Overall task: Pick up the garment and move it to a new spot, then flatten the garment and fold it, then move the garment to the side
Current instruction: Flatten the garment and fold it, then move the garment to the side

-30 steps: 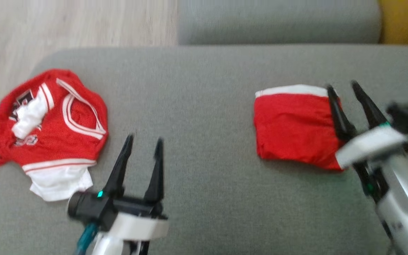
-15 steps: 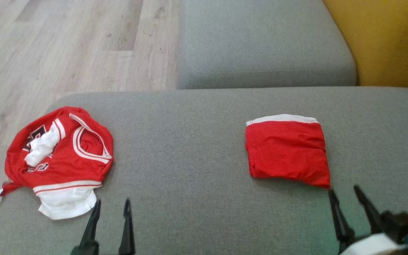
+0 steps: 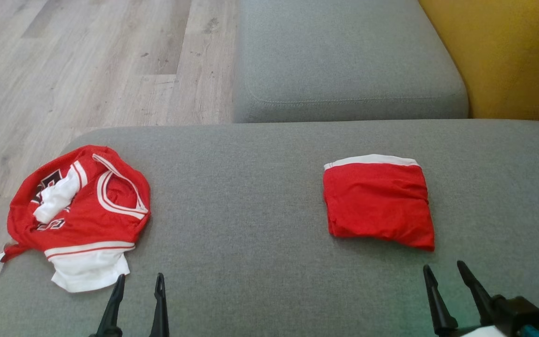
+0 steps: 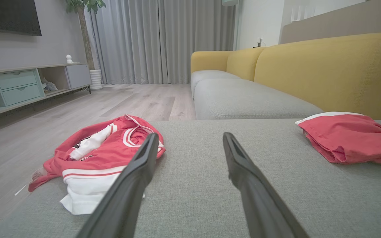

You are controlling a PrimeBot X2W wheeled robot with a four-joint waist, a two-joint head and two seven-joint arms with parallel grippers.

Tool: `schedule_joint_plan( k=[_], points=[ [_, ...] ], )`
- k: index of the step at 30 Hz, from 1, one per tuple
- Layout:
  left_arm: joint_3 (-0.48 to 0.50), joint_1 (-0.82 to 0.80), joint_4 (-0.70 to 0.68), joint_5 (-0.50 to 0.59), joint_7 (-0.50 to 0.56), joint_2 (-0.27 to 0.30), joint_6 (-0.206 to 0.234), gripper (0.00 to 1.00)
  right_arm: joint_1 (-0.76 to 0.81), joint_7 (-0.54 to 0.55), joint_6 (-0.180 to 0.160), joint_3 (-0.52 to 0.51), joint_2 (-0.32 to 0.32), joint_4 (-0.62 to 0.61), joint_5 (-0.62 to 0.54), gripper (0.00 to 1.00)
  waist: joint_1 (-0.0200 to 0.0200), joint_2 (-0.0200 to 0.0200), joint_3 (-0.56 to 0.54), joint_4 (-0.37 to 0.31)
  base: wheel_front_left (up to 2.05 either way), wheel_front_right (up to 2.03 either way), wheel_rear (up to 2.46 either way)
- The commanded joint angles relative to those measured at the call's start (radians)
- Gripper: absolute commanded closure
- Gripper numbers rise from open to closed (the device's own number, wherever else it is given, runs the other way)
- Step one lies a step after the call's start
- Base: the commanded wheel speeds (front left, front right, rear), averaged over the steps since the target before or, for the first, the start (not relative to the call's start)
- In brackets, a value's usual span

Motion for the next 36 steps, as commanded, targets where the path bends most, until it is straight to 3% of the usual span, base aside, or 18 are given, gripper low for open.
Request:
schedule_joint_plan(
  k=[1, 24, 36],
  points=[
    [0.040, -0.048, -0.028, 0.011, -0.005, -0.002, -0.002, 0.00, -0.028, -0.014, 0.007, 0.013, -0.004, -0.037, -0.010, 0.00, 0.0001, 0.0000, 0.003, -0.002, 0.00, 0.00, 0.00],
    [0.061, -0.035, -0.024, 0.041, -0.005, -0.009, -0.015, 0.00, -0.025, -0.014, 0.007, 0.020, 0.011, -0.021, -0.026, 0.00, 0.0001, 0.0000, 0.018, -0.025, 0.00, 0.00, 0.00],
    [0.011, -0.101, -0.057, 0.055, -0.005, -0.013, -0.022, 0.00, -0.248, -0.011, 0.007, 0.017, -0.059, 0.128, 0.089, 0.00, 0.0001, 0.0000, 0.180, -0.031, 0.00, 0.00, 0.00]
  ],
)
